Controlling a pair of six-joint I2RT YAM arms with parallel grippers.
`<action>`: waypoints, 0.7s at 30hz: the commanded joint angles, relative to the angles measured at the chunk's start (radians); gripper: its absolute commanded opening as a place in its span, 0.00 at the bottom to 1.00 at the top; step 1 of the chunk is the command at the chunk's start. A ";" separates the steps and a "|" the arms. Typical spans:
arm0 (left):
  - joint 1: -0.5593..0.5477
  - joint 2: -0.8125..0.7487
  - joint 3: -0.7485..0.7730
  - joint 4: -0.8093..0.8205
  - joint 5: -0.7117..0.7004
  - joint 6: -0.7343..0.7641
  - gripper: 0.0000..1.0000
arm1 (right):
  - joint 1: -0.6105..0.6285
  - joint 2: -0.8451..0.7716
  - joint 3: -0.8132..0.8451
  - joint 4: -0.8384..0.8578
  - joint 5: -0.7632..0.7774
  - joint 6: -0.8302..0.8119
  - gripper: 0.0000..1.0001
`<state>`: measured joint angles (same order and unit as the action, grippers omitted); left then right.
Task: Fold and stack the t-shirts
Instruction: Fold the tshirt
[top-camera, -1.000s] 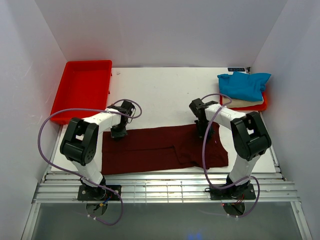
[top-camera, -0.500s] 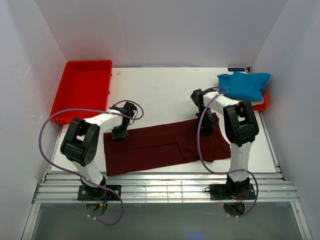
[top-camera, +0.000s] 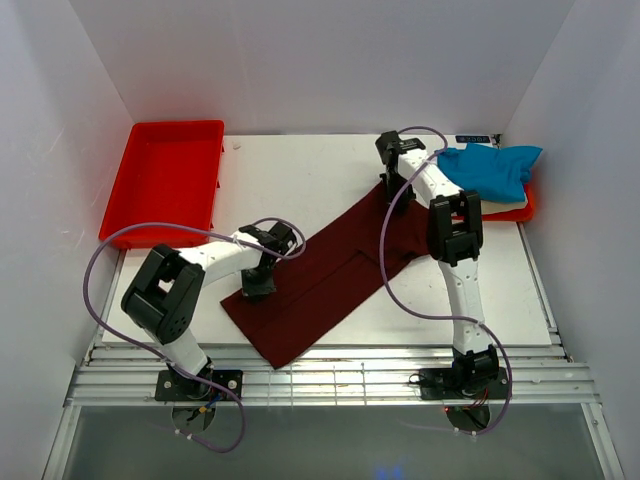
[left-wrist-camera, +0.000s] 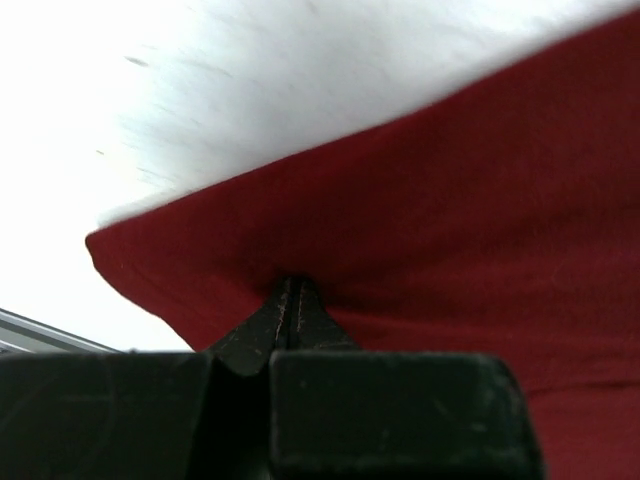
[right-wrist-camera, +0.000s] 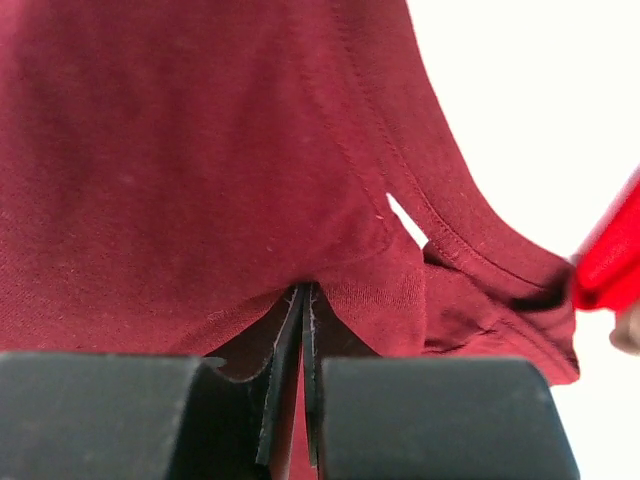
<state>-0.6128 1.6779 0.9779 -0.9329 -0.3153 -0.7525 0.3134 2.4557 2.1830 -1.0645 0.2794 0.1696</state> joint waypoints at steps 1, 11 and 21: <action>-0.041 0.008 0.016 -0.004 0.163 -0.048 0.00 | -0.020 0.141 0.084 0.161 -0.104 0.007 0.08; -0.160 0.061 0.143 -0.003 0.314 -0.073 0.00 | -0.027 0.149 0.075 0.477 -0.380 0.139 0.09; -0.251 0.121 0.286 -0.006 0.383 -0.059 0.00 | -0.036 0.193 0.110 0.655 -0.580 0.248 0.11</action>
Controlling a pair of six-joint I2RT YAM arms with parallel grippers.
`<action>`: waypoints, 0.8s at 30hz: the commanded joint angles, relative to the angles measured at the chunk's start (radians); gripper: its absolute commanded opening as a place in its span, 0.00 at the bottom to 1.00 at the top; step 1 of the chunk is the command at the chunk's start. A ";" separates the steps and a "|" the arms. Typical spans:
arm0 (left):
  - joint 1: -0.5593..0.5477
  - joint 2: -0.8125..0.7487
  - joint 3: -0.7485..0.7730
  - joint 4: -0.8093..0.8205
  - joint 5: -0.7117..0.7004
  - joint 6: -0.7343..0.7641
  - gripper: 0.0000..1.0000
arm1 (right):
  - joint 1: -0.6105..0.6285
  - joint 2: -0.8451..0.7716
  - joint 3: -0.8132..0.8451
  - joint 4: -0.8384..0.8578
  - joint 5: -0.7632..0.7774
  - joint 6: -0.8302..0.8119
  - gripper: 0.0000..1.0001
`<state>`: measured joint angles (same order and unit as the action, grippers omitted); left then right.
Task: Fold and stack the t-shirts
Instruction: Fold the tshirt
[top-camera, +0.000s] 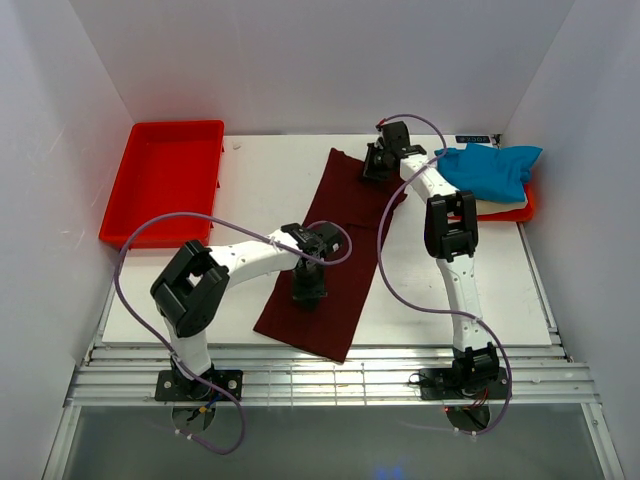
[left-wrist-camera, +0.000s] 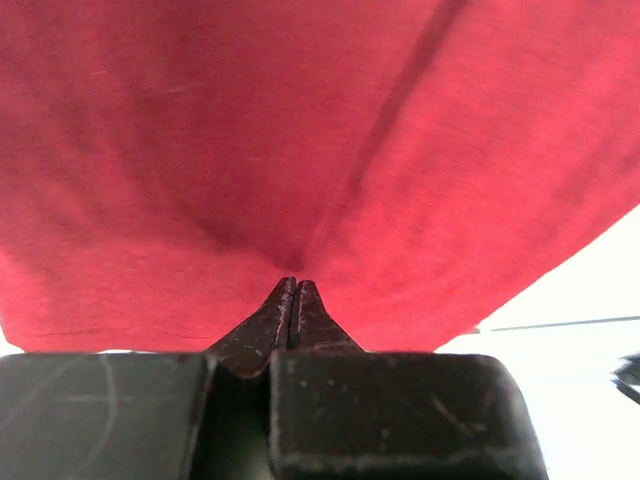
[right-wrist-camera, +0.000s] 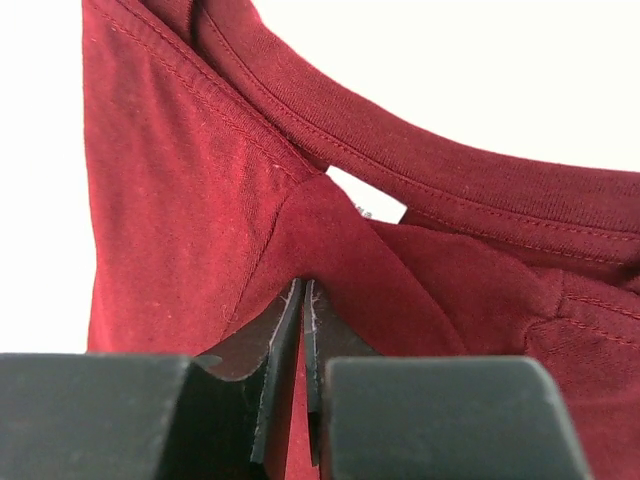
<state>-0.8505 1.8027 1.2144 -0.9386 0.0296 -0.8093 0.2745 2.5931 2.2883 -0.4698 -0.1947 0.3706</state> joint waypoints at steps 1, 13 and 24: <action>-0.018 0.003 0.072 0.001 0.044 -0.002 0.00 | 0.003 0.065 0.005 0.071 -0.117 0.053 0.12; -0.091 0.043 0.194 0.011 -0.014 -0.001 0.00 | 0.005 0.061 0.010 0.229 -0.229 0.111 0.16; -0.108 -0.334 0.061 0.277 -0.511 0.117 0.00 | 0.029 -0.448 -0.205 0.261 -0.032 -0.176 0.34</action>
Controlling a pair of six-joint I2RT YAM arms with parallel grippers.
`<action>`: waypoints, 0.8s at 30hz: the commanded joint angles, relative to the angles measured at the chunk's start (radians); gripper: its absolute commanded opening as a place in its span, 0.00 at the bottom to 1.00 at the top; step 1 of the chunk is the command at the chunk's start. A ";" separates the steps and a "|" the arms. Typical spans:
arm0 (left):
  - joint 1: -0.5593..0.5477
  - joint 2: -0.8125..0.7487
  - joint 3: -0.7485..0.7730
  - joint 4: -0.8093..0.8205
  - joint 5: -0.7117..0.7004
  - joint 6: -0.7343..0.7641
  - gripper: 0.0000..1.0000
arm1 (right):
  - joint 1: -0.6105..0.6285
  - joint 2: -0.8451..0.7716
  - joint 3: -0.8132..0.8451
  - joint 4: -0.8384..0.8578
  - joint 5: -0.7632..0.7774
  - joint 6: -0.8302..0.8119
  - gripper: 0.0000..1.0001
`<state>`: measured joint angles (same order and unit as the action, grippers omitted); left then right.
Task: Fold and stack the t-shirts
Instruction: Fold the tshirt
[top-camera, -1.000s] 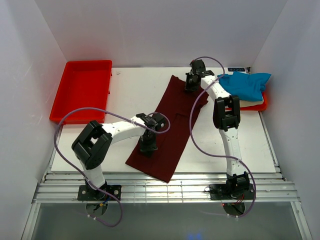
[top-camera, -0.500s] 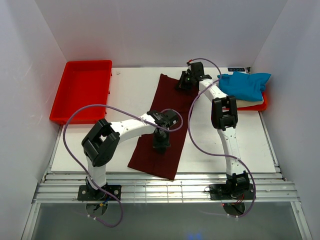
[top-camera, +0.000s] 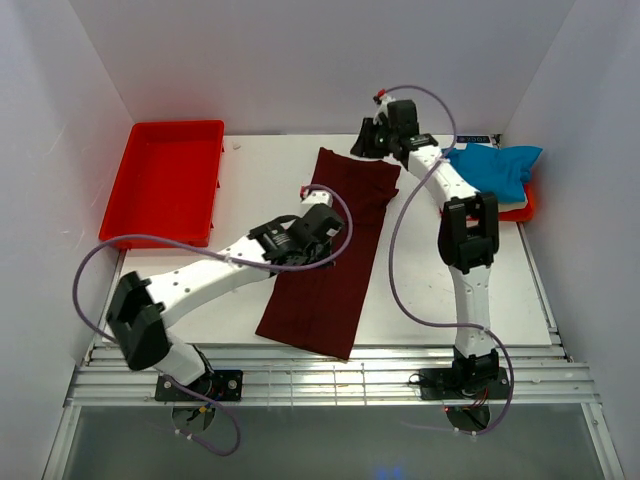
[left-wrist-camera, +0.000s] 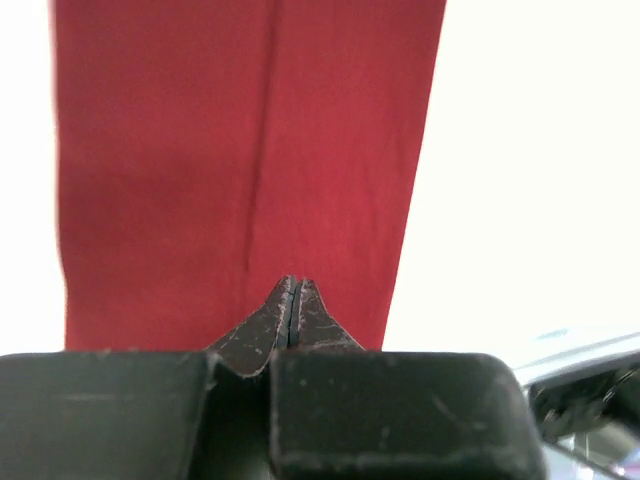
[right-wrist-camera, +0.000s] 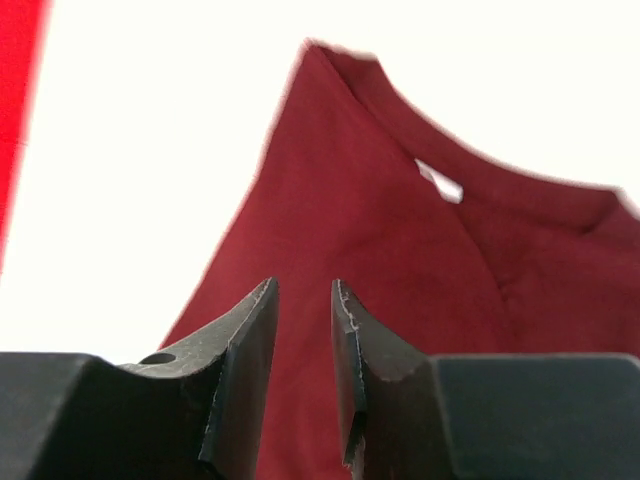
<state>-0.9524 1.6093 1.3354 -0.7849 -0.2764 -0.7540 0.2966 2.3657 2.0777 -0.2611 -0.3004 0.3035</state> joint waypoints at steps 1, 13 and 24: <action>-0.006 -0.173 -0.111 0.133 -0.243 0.080 0.00 | 0.009 -0.270 -0.002 0.022 0.090 -0.113 0.34; -0.014 -0.082 -0.386 0.191 -0.169 0.186 0.00 | 0.127 -0.365 -0.284 -0.198 0.247 -0.127 0.12; -0.036 -0.045 -0.410 0.242 -0.132 0.176 0.00 | 0.188 -0.289 -0.406 -0.211 0.331 -0.119 0.10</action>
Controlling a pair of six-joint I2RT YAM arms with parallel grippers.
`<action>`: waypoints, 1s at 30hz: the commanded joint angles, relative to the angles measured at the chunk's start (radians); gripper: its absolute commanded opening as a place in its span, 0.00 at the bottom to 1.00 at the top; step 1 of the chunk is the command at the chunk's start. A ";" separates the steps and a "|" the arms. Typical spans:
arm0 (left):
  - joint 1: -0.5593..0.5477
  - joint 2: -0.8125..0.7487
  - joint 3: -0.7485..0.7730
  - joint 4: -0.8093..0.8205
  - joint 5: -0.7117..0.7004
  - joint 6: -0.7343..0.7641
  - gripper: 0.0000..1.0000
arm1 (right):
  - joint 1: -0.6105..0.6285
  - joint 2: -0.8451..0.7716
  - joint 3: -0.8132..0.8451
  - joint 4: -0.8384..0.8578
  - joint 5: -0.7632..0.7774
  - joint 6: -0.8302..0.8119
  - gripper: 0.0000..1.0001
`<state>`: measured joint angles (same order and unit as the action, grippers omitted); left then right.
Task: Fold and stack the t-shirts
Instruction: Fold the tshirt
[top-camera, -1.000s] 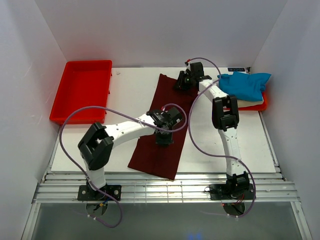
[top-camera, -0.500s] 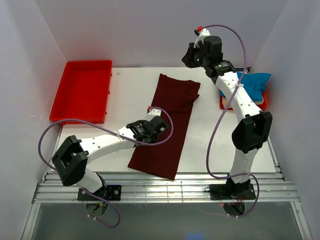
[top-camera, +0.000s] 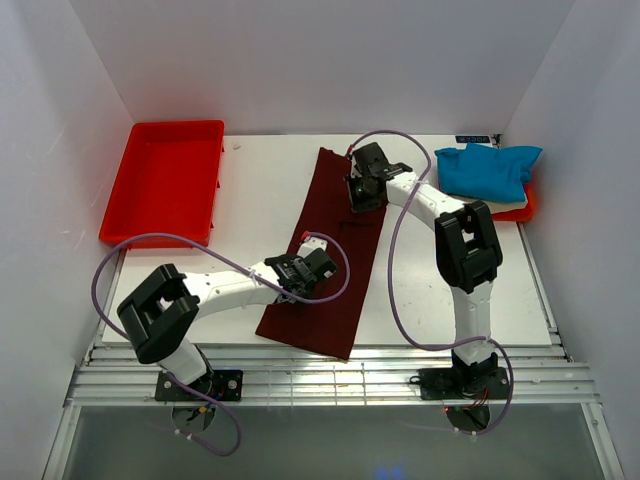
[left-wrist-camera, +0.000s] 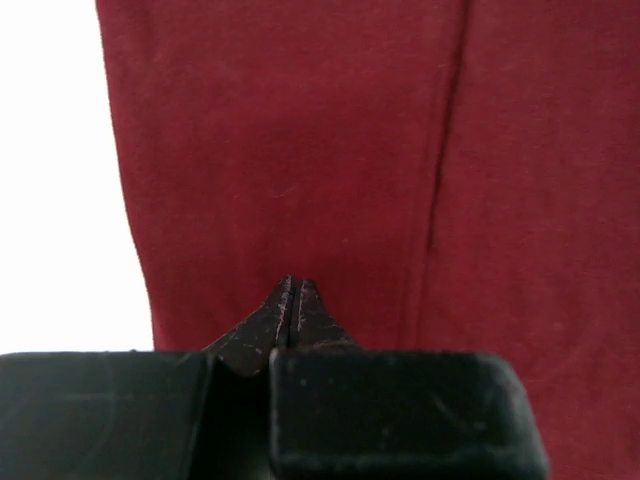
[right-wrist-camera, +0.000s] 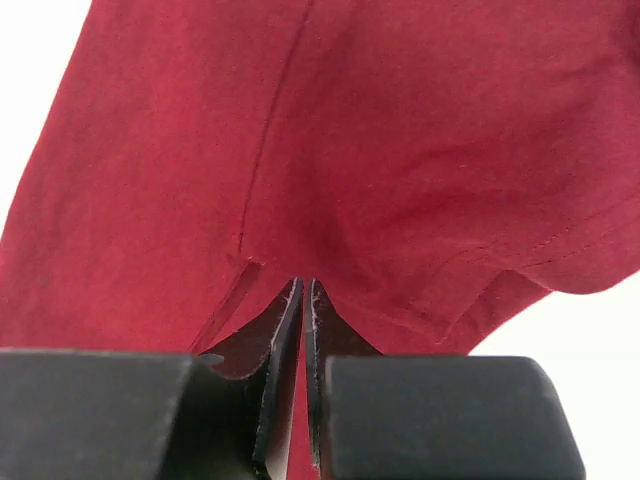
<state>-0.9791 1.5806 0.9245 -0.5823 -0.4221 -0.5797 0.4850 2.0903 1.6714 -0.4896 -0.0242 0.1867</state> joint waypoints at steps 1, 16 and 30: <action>-0.009 -0.013 -0.007 0.042 0.025 0.001 0.00 | 0.001 -0.007 -0.002 0.011 0.061 -0.001 0.10; -0.033 0.193 -0.030 0.185 0.178 0.021 0.00 | 0.010 0.152 0.016 -0.040 0.156 -0.024 0.09; -0.116 0.202 0.076 0.130 0.302 -0.031 0.00 | 0.010 0.304 0.280 -0.128 0.158 -0.047 0.10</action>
<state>-1.0561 1.7428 1.0069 -0.3649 -0.2752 -0.5747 0.4915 2.3264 1.9141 -0.5667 0.1253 0.1585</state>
